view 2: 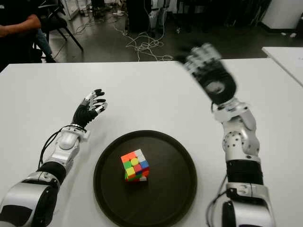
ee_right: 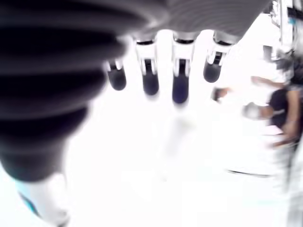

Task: Pick up the Rubik's Cube and put it in the plate

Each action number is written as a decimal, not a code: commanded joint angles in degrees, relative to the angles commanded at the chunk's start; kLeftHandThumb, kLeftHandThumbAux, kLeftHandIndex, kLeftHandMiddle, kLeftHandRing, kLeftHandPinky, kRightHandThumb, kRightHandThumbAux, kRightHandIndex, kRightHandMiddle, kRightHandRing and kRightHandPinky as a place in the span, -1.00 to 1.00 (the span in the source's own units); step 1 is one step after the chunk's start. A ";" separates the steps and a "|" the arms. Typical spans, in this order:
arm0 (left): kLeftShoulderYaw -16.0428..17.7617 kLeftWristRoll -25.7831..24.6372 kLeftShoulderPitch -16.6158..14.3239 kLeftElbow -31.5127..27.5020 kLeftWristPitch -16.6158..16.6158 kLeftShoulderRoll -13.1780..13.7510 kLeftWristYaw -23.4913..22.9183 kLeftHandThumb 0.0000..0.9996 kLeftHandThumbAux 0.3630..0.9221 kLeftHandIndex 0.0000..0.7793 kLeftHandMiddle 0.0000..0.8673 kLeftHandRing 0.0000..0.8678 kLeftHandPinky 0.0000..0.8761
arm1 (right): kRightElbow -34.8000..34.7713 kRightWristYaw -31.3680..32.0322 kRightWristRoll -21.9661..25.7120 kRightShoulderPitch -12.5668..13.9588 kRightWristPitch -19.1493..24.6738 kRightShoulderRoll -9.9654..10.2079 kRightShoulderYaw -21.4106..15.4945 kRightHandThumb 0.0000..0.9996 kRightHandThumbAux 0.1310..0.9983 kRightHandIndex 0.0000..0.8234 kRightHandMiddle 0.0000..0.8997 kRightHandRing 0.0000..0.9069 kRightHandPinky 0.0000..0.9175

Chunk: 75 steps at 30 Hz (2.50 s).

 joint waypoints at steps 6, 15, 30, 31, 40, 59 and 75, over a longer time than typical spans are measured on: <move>-0.14 0.12 -0.10 0.12 0.17 0.06 0.17 -0.82 -0.05 -0.71 -0.61 -0.56 -0.54 | 12.27 -12.81 -9.41 -0.16 -9.09 3.32 -3.40 -0.85 0.47 -0.35 -0.02 0.11 0.17; 0.18 -0.22 -0.26 0.29 0.40 -0.07 0.51 -0.77 -0.04 -0.68 -0.58 -0.53 -0.50 | 29.77 -38.77 -41.97 -2.97 -32.85 3.49 5.37 -0.94 0.22 -0.50 -0.15 -0.03 -0.06; 0.48 -0.77 -0.41 0.21 0.62 -0.24 -0.04 -0.75 -0.05 -0.69 -0.58 -0.53 -0.51 | 40.67 -63.40 -66.61 -6.13 -31.45 -3.63 17.34 -1.00 0.46 -0.61 -0.48 -0.42 -0.39; 0.54 -0.85 -0.45 0.20 0.68 -0.24 -0.13 -0.75 -0.04 -0.69 -0.59 -0.54 -0.52 | 40.89 -63.83 -66.60 -6.35 -31.07 -3.58 17.31 -1.00 0.46 -0.64 -0.51 -0.45 -0.43; 0.33 -0.45 -0.41 0.10 0.55 0.02 0.40 -0.78 -0.06 -0.68 -0.57 -0.54 -0.54 | 37.03 -61.66 -59.14 -2.82 -29.27 0.29 13.68 -1.00 0.56 -0.72 -0.56 -0.55 -0.57; 0.32 -0.52 0.12 -0.06 -0.24 -0.01 0.27 -0.80 -0.03 -0.67 -0.59 -0.54 -0.49 | 35.71 -56.51 -53.92 -1.10 -29.79 1.52 12.01 -1.00 0.61 -0.63 -0.50 -0.54 -0.59; 0.48 -0.91 0.41 -0.18 -0.01 -0.28 -0.38 -0.76 -0.09 -0.63 -0.56 -0.53 -0.50 | 36.16 -54.32 -54.05 -0.13 -32.42 1.67 12.35 -0.87 0.61 -0.55 -0.44 -0.48 -0.47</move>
